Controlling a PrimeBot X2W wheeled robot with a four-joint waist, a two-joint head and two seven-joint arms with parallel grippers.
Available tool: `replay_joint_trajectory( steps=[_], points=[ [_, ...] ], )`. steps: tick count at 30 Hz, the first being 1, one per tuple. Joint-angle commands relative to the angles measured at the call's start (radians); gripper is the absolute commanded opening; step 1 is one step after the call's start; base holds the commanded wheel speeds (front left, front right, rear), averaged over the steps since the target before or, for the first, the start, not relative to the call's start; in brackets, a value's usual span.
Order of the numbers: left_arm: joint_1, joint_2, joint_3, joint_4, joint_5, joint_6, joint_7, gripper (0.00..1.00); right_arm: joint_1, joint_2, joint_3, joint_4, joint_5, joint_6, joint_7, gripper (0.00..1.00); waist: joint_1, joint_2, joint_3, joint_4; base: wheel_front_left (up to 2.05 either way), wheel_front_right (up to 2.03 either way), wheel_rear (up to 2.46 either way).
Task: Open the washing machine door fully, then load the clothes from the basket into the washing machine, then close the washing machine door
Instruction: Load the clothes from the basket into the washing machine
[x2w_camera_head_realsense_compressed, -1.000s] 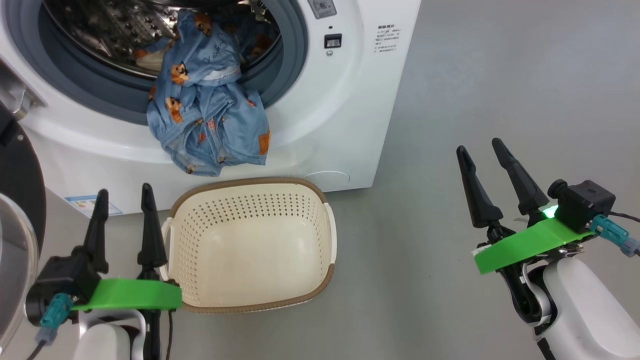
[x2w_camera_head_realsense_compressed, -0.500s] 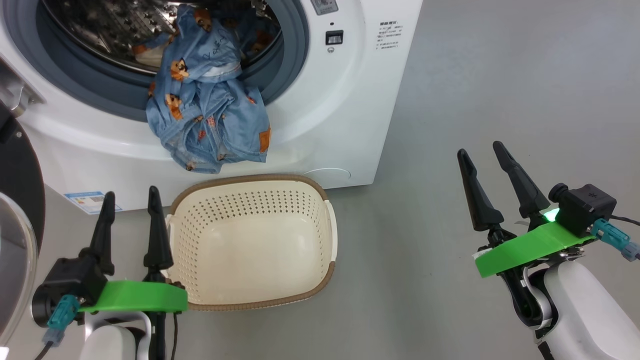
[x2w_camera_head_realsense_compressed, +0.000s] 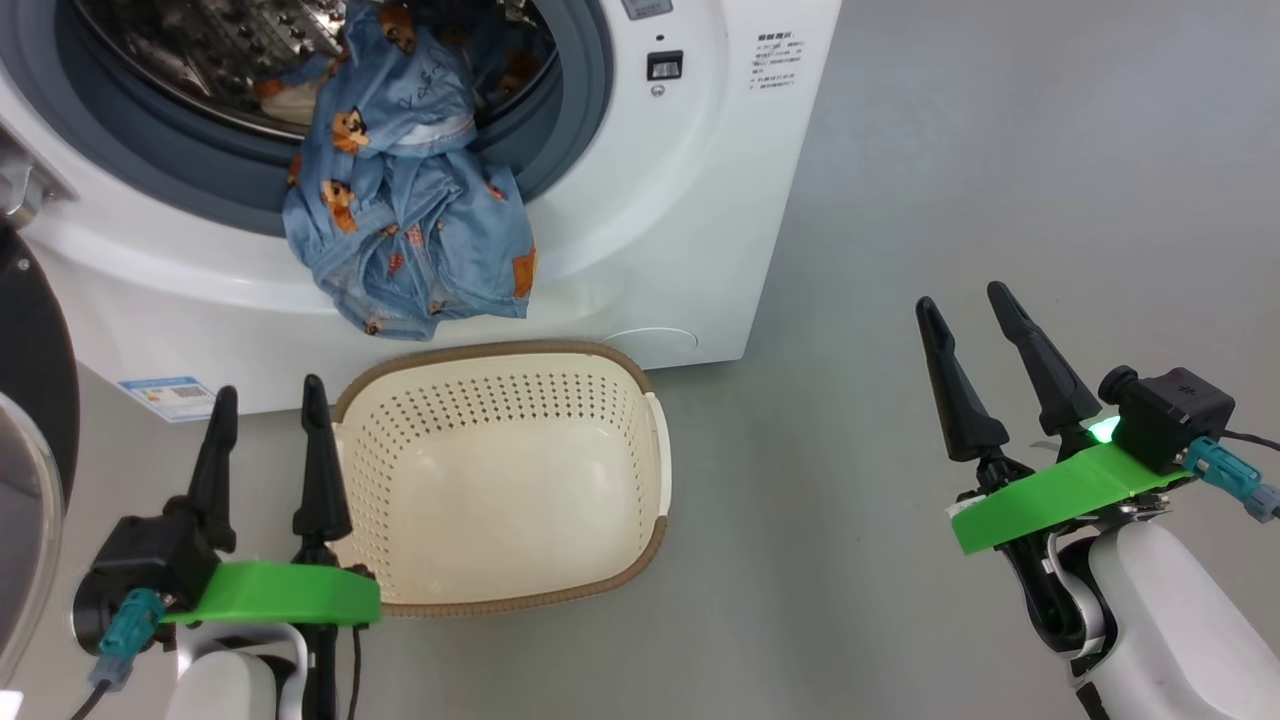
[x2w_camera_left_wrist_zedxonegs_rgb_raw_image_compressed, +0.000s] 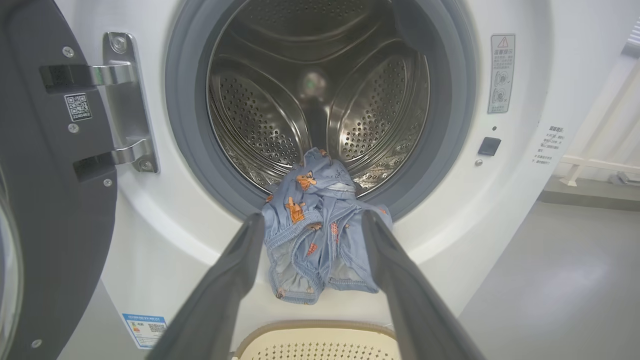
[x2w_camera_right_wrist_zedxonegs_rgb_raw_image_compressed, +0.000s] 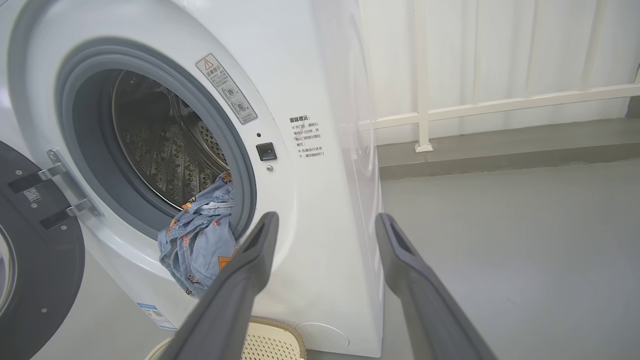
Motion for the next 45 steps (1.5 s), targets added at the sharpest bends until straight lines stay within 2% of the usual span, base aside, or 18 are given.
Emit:
replay_joint_trajectory(
  steps=[1, 9, 14, 27, 36, 45],
  points=[
    [-0.013, 0.011, 0.022, -0.014, -0.011, -0.002, -0.006, 1.00, 0.006, -0.005, 0.007, -0.025, -0.012, 0.004, -0.008, 1.00, 0.0000, 0.0000, 0.005, -0.003, 0.00, 0.00, 0.00],
    [-0.082, 0.015, 0.011, 0.095, -0.051, -0.026, 0.006, 1.00, -0.009, 0.002, 0.009, -0.031, -0.014, 0.004, -0.008, 1.00, 0.0000, 0.0000, 0.043, -0.023, 0.00, 0.00, 0.00],
    [-0.185, 0.039, 0.006, 0.226, -0.094, -0.048, 0.024, 1.00, -0.024, 0.010, 0.013, -0.033, -0.011, 0.004, -0.008, 1.00, 0.0000, 0.0000, 0.083, -0.050, 0.00, 0.00, 0.00],
    [-0.437, 0.080, -0.058, 0.541, -0.087, -0.062, 0.033, 1.00, -0.068, 0.031, 0.006, -0.056, -0.016, 0.004, -0.008, 1.00, 0.0000, 0.0000, 0.213, -0.104, 0.00, 0.00, 0.00],
    [-0.594, 0.111, -0.059, 0.727, -0.078, -0.050, 0.009, 1.00, -0.091, 0.051, -0.002, -0.071, -0.022, 0.004, -0.008, 1.00, 0.0000, 0.0000, 0.299, -0.156, 0.00, 0.00, 0.00],
    [-0.721, 0.159, -0.020, 0.854, -0.108, -0.013, 0.001, 1.00, -0.107, 0.064, -0.010, -0.088, -0.028, 0.004, -0.008, 1.00, 0.0000, 0.0000, 0.368, -0.194, 0.00, 0.00, 0.00]
  ],
)
